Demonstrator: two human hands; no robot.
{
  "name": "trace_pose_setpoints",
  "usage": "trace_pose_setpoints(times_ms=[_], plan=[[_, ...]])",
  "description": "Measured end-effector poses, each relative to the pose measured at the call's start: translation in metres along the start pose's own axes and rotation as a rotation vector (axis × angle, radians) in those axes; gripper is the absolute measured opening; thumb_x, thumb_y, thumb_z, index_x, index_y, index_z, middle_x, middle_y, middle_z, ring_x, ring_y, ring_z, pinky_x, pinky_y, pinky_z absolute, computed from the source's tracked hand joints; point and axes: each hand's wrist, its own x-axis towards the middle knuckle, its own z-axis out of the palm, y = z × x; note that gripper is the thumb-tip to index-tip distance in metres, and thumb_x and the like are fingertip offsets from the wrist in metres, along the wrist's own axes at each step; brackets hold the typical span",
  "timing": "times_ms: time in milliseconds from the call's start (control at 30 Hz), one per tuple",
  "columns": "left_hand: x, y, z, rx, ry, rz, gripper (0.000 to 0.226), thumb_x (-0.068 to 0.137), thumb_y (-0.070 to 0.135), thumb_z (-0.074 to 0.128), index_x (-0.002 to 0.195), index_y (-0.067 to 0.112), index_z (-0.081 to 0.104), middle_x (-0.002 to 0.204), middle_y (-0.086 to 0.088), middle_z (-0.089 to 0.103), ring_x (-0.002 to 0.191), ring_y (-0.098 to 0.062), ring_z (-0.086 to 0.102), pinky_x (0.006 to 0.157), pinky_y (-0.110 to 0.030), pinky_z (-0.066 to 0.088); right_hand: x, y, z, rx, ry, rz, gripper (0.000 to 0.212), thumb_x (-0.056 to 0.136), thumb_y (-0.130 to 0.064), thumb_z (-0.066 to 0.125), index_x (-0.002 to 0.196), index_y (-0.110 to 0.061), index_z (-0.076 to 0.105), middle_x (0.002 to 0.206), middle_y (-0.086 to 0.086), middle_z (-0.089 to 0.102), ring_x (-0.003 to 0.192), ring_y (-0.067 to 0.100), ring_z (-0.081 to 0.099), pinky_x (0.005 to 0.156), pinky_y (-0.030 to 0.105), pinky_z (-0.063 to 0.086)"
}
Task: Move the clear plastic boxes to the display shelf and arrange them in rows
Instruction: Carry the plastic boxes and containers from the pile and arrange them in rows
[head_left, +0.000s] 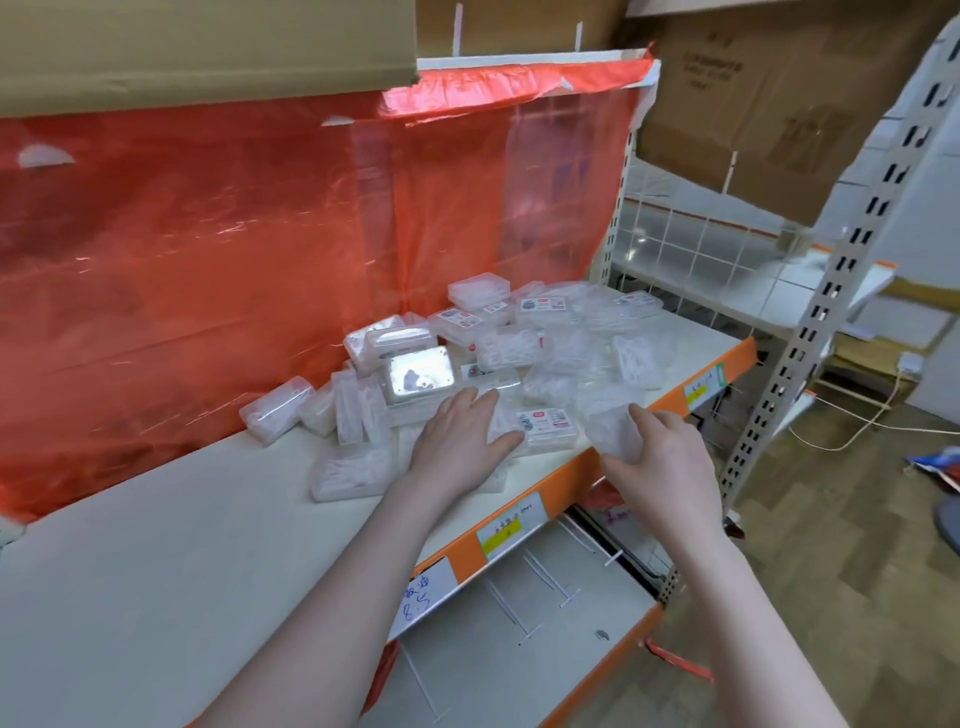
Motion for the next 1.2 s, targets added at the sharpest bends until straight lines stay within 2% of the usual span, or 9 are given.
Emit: trace_pose_setpoints(times_ms=[133, 233, 333, 433, 600, 900, 1067, 1200], plan=[[0.007, 0.006, 0.013, 0.045, -0.045, -0.007, 0.065, 0.095, 0.048, 0.043, 0.149, 0.019, 0.020, 0.156, -0.005, 0.016, 0.144, -0.021, 0.009, 0.114, -0.035, 0.015, 0.002, 0.010, -0.003, 0.008, 0.018, 0.014, 0.057, 0.079, -0.025, 0.062, 0.132, -0.009, 0.048, 0.125, 0.012, 0.051, 0.116, 0.029, 0.043, 0.090, 0.037, 0.037], [0.007, 0.005, 0.015, 0.009, -0.071, 0.001, 0.063, 0.095, 0.036, 0.045, 0.150, 0.020, 0.019, 0.158, -0.004, 0.010, 0.146, -0.019, 0.003, 0.116, -0.036, 0.011, 0.003, 0.016, -0.004, 0.023, 0.030, 0.024, 0.060, 0.081, -0.027, 0.062, 0.136, -0.011, 0.045, 0.128, 0.011, 0.050, 0.116, 0.029, 0.043, 0.091, 0.037, 0.038], [0.005, 0.002, 0.011, -0.031, -0.080, 0.027, 0.061, 0.090, 0.027, 0.051, 0.147, 0.022, 0.028, 0.156, -0.001, 0.017, 0.144, -0.016, 0.010, 0.114, -0.033, 0.016, 0.005, 0.018, -0.004, 0.027, 0.037, 0.022, 0.060, 0.081, -0.027, 0.062, 0.136, -0.011, 0.045, 0.128, 0.010, 0.051, 0.115, 0.029, 0.043, 0.089, 0.036, 0.038], [0.006, 0.002, 0.008, -0.071, -0.052, 0.020, 0.057, 0.090, 0.031, 0.053, 0.143, 0.021, 0.035, 0.151, 0.000, 0.026, 0.139, -0.017, 0.021, 0.108, -0.029, 0.023, 0.007, 0.017, -0.003, 0.042, 0.033, 0.016, 0.059, 0.081, -0.026, 0.062, 0.135, -0.011, 0.046, 0.126, 0.011, 0.051, 0.115, 0.029, 0.043, 0.088, 0.037, 0.038], [0.013, 0.009, 0.010, -0.076, -0.003, -0.040, 0.062, 0.092, 0.045, 0.051, 0.142, 0.013, 0.035, 0.145, -0.005, 0.034, 0.134, -0.020, 0.030, 0.104, -0.030, 0.028, 0.012, 0.014, -0.002, 0.046, 0.009, 0.005, 0.056, 0.082, -0.025, 0.060, 0.134, -0.011, 0.045, 0.126, 0.010, 0.049, 0.118, 0.027, 0.040, 0.089, 0.037, 0.037], [0.028, 0.013, 0.013, 0.048, 0.019, -0.160, 0.050, 0.084, 0.047, 0.060, 0.115, 0.010, 0.049, 0.123, -0.009, 0.048, 0.115, -0.026, 0.044, 0.086, -0.034, 0.039, 0.018, 0.025, -0.005, 0.065, 0.003, -0.019, 0.057, 0.083, -0.027, 0.060, 0.135, -0.011, 0.044, 0.128, 0.007, 0.048, 0.117, 0.024, 0.040, 0.088, 0.034, 0.037], [0.028, 0.014, 0.011, 0.089, 0.038, -0.236, 0.056, 0.080, 0.048, 0.063, 0.122, 0.012, 0.052, 0.122, -0.009, 0.049, 0.116, -0.026, 0.044, 0.087, -0.035, 0.041, 0.024, 0.033, -0.004, 0.067, -0.017, -0.054, 0.056, 0.084, -0.029, 0.061, 0.134, -0.012, 0.044, 0.127, 0.006, 0.049, 0.116, 0.023, 0.041, 0.088, 0.031, 0.035], [0.027, 0.020, 0.009, 0.071, 0.055, -0.249, 0.054, 0.080, 0.040, 0.066, 0.125, 0.013, 0.051, 0.124, -0.008, 0.049, 0.118, -0.025, 0.044, 0.088, -0.034, 0.040, 0.032, 0.035, -0.001, 0.082, -0.053, -0.103, 0.054, 0.083, -0.027, 0.060, 0.133, -0.009, 0.045, 0.126, 0.007, 0.050, 0.118, 0.024, 0.040, 0.090, 0.032, 0.034]])
